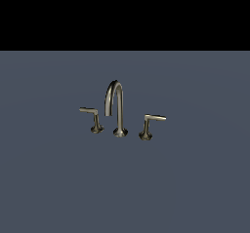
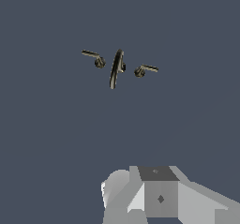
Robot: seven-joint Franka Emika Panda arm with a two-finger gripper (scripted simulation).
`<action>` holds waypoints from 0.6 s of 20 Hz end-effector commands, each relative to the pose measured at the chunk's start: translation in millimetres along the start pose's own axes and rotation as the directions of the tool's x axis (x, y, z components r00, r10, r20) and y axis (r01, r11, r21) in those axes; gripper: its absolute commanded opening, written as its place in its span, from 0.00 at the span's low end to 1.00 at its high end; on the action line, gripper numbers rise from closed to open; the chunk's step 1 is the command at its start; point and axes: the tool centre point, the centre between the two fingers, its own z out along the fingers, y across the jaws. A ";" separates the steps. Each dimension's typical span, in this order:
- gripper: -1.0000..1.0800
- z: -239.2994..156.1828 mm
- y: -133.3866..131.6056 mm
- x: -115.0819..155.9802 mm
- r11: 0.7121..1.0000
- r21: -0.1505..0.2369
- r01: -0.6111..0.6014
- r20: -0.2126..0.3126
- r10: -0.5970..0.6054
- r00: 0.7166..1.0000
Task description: Turn on the faucet by rotating a designated handle.
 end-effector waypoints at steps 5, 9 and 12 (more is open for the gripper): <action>0.00 -2.2 4.5 0.2 1.000 -0.009 -0.014 0.004 0.014 1.000; 0.00 -5.7 11.7 0.4 0.999 -0.023 -0.035 0.011 0.036 0.999; 0.00 -5.6 11.5 0.4 0.999 -0.023 -0.035 0.011 0.035 0.999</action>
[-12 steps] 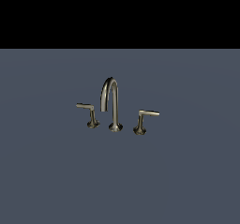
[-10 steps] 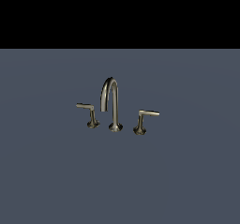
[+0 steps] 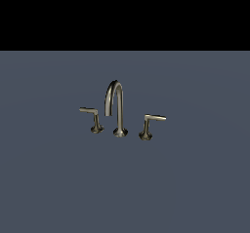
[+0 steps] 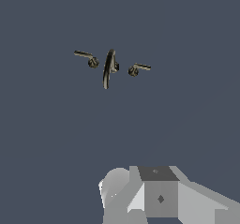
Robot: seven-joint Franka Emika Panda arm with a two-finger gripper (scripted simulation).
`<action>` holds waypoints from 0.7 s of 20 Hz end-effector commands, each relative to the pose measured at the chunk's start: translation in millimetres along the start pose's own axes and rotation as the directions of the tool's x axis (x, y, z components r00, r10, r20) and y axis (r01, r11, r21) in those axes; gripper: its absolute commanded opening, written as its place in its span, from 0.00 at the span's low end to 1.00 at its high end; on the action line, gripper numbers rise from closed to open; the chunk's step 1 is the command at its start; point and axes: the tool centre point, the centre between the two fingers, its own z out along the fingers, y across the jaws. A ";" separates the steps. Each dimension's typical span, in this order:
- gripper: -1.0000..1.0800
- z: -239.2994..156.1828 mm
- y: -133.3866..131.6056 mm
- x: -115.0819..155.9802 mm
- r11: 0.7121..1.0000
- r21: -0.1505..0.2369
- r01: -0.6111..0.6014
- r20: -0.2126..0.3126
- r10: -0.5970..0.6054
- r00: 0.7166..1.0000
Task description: Turn on the faucet by rotating a designated handle.
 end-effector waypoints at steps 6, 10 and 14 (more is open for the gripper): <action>0.00 2.5 -2.3 6.3 1.000 0.014 -0.018 0.003 0.018 1.000; 0.00 7.4 -6.9 17.2 0.998 0.038 -0.050 0.009 0.049 0.999; 0.00 15.2 -13.9 32.9 0.993 0.070 -0.098 0.022 0.097 0.995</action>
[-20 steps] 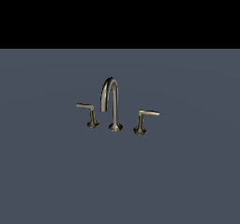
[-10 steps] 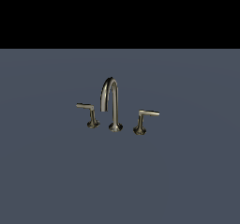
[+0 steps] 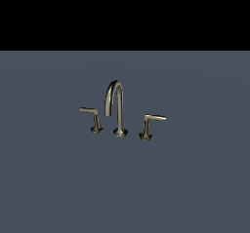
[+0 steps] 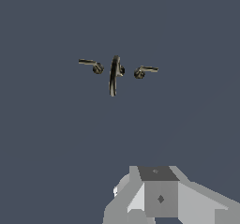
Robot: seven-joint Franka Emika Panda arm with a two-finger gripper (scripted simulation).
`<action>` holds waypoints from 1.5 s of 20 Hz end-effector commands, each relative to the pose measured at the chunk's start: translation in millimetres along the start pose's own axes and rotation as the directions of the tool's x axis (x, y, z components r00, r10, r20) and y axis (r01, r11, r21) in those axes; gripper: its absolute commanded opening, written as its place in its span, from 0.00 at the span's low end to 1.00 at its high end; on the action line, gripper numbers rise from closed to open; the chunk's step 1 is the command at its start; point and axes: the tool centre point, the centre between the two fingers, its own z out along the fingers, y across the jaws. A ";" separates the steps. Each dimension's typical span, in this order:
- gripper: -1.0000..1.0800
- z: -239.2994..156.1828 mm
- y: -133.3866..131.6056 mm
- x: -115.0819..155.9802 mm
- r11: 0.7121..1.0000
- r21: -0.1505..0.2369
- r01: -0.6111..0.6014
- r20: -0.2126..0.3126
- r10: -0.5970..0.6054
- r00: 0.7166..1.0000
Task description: Turn on the faucet by rotating a designated handle.
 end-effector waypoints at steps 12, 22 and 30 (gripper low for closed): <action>0.00 51.6 -41.4 74.0 0.952 0.117 -0.282 0.094 0.272 0.958; 0.00 110.6 -76.4 128.1 0.834 0.119 -0.539 0.190 0.513 0.837; 0.00 166.3 -101.5 164.1 0.688 0.068 -0.722 0.233 0.693 0.682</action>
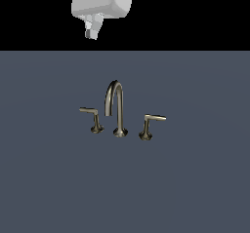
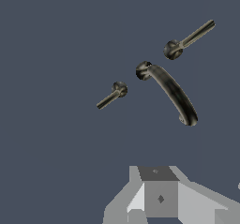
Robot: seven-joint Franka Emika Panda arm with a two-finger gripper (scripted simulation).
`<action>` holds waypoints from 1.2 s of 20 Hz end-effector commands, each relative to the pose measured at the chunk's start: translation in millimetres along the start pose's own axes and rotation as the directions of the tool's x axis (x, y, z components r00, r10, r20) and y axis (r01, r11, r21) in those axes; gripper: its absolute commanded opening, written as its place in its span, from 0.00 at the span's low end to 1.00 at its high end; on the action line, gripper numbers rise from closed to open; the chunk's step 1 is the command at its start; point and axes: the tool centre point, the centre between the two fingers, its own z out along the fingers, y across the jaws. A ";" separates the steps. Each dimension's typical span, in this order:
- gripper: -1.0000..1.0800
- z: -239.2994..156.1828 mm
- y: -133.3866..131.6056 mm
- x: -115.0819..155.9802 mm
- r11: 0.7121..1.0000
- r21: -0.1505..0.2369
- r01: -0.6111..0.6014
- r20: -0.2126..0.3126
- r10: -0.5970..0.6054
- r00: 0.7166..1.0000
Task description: Turn on the faucet by rotating a designated handle.
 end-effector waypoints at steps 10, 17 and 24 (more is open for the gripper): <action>0.00 85.5 -43.2 30.5 0.938 -0.012 -0.346 -0.028 0.345 0.938; 0.00 137.2 -60.8 48.9 0.847 0.002 -0.532 -0.086 0.530 0.844; 0.00 184.0 -73.0 66.8 0.732 0.051 -0.679 -0.156 0.677 0.719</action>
